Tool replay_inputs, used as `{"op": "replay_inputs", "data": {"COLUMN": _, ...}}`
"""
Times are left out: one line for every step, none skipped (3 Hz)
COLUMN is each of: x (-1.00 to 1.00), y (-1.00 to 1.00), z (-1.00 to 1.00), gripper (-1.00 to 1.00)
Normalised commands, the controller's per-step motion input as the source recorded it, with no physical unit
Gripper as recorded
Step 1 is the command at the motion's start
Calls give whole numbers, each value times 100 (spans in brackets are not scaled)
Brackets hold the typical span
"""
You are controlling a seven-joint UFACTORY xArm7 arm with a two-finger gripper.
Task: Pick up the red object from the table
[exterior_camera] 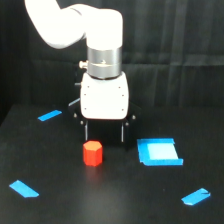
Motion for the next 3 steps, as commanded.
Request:
{"op": "replay_inputs", "data": {"x": 39, "y": -81, "z": 3, "gripper": 98}}
{"op": "replay_inputs", "data": {"x": -3, "y": -67, "z": -5, "gripper": 97}}
{"op": "replay_inputs", "data": {"x": -5, "y": -51, "z": -12, "gripper": 60}}
